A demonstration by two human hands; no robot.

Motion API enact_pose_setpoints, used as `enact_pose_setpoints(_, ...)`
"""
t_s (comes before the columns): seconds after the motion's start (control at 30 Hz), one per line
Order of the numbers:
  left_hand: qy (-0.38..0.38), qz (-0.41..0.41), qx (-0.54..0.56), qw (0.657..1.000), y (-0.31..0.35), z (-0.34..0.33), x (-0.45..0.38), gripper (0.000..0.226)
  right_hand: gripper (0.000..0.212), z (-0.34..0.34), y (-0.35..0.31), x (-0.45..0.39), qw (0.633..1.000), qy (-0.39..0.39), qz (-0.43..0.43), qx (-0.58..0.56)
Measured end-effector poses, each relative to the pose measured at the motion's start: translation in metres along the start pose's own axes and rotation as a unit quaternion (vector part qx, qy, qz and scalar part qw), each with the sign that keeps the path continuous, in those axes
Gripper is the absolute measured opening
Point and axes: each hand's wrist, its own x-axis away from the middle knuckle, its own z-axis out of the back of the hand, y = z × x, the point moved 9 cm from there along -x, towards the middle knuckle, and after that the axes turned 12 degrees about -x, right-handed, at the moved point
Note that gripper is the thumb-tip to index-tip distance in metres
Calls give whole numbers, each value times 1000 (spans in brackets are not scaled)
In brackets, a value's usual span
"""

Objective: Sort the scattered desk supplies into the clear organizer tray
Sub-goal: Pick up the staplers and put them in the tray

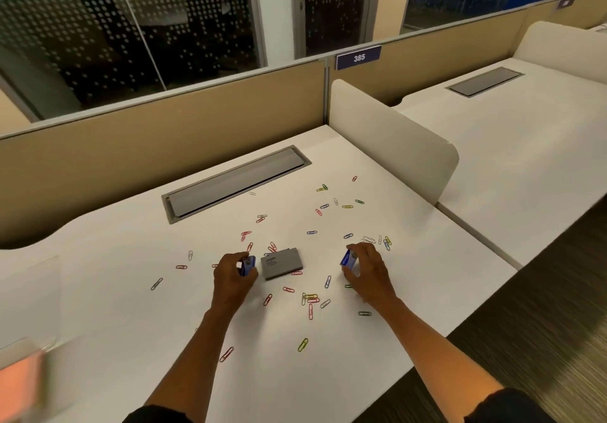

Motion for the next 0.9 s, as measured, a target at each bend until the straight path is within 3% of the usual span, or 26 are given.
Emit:
enact_pose_setpoints(0.2, -36, 97, 152, 983, -29, 12, 20, 57, 54, -55, -47, -10, 996, -65, 44, -51)
enact_pose_setpoints(0.3, -41, 116, 173, 977, -43, 24, 33, 63, 52, -86, -70, -8, 990, -104, 71, -63)
enact_pose_setpoints(0.63, 16, 135, 72, 988, -94, 91, 76, 58, 53, -174, -174, 25, 961, -190, 176, -100)
enact_pose_setpoints(0.9, 80, 53, -74, 993, -162, 192, 117, 58, 53, -252, -277, 76, 932, -244, 230, -138)
